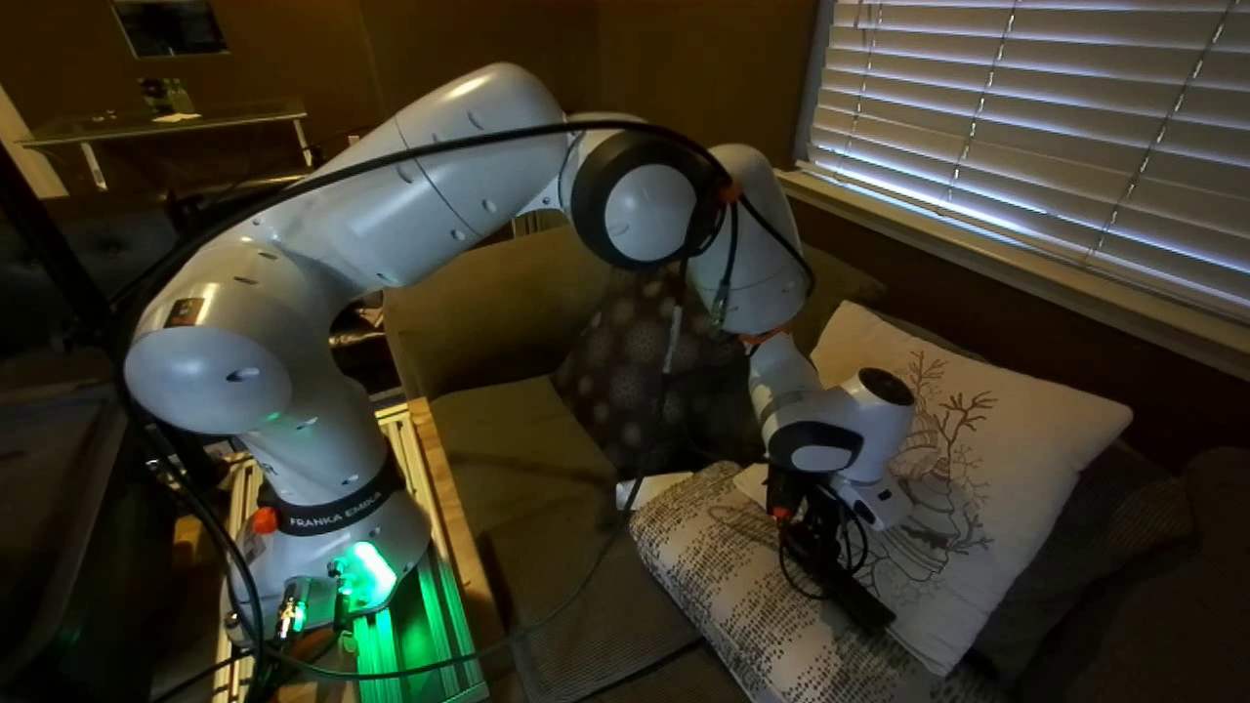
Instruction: Pick up the remote on top of the pillow
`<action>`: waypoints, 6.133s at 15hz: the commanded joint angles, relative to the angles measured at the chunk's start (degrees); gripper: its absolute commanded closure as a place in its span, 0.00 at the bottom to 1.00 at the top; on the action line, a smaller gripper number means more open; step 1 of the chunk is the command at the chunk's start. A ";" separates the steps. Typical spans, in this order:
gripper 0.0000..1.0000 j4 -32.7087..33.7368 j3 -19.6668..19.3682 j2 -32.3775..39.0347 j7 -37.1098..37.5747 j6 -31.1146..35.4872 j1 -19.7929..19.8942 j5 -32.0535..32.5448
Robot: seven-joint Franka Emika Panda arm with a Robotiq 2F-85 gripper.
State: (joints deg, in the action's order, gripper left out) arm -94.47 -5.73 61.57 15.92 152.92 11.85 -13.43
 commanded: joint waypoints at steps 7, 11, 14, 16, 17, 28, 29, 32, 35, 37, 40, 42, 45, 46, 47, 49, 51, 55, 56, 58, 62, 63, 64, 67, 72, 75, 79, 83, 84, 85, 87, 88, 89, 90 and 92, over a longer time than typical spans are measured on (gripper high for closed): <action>0.29 7.52 -1.28 4.41 5.79 -10.02 -0.90 -0.81; 0.51 7.89 -1.53 4.11 6.27 -11.91 -1.17 -0.58; 0.19 6.88 -2.09 3.23 6.67 -12.05 -1.69 -0.43; 0.12 6.79 -2.14 3.22 6.49 -9.97 -1.76 -0.68; 0.06 6.72 -2.27 3.38 5.63 -7.80 -2.00 -0.28; 0.00 8.66 -1.60 6.44 4.79 -3.70 -1.54 -0.57; 0.04 8.29 -1.30 5.98 4.38 -3.87 -1.24 -0.69; 0.32 7.03 -1.05 4.60 4.12 -3.66 -1.03 -0.89; 0.51 6.44 -0.77 3.71 4.14 -4.30 -0.84 -1.15; 0.67 6.01 -0.27 3.12 4.06 -4.53 -0.70 -1.41; 0.67 4.86 0.05 2.07 4.33 -4.60 -0.52 -1.89; 0.61 3.45 0.55 0.99 4.24 -4.47 -0.24 -2.45; 0.46 0.75 1.76 -1.28 3.51 -4.91 0.37 -3.55; 0.42 -0.18 2.16 -2.06 3.26 -4.69 0.45 -3.83; 0.23 -1.20 2.71 -2.97 2.98 -4.13 0.50 -4.22; 0.11 -2.74 3.66 -4.56 2.89 -4.04 0.58 -5.08; 0.01 -4.46 4.09 -6.17 3.14 -4.59 0.38 -5.64; 0.00 -5.62 3.76 -7.12 3.48 -6.88 0.33 -6.06; 0.00 -5.19 3.89 -6.75 2.15 -5.48 1.07 -6.18; 0.00 -5.35 4.09 -6.84 1.13 -2.70 1.76 -6.70; 0.00 -6.31 5.69 -7.32 -2.91 3.38 3.40 -6.78; 0.00 -6.80 6.53 -7.59 -4.12 4.74 4.05 -6.92; 0.00 -7.33 7.30 -7.83 -5.22 6.51 4.55 -6.97; 0.00 -5.95 10.31 -6.05 -9.17 9.06 7.34 -6.74; 0.00 -5.53 15.23 -4.45 -18.15 12.57 12.04 -5.49; 0.00 -4.60 16.41 -3.39 -20.20 11.48 13.41 -5.25; 0.00 -3.99 14.79 -3.35 -18.37 5.77 12.84 -5.34; 0.00 -3.94 12.16 -4.28 -16.17 -0.57 11.45 -5.66; 0.00 -4.29 11.24 -4.75 -15.08 -1.84 10.77 -5.67; 0.00 -4.47 10.15 -5.01 -13.61 -2.75 9.86 -5.66; 0.00 -3.76 8.47 -4.72 -11.15 -3.81 8.56 -5.76; 0.00 -3.05 7.66 -4.28 -9.61 -4.28 7.88 -5.89; 0.00 -2.38 7.07 -3.93 -8.09 -4.60 7.33 -6.17; 0.00 -1.74 6.14 -3.63 -6.00 -4.80 6.50 -6.34; 0.00 -0.39 4.70 -3.15 -3.14 -6.71 5.43 -5.99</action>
State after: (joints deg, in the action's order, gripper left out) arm -97.94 1.51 57.19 8.70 149.57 19.61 -18.17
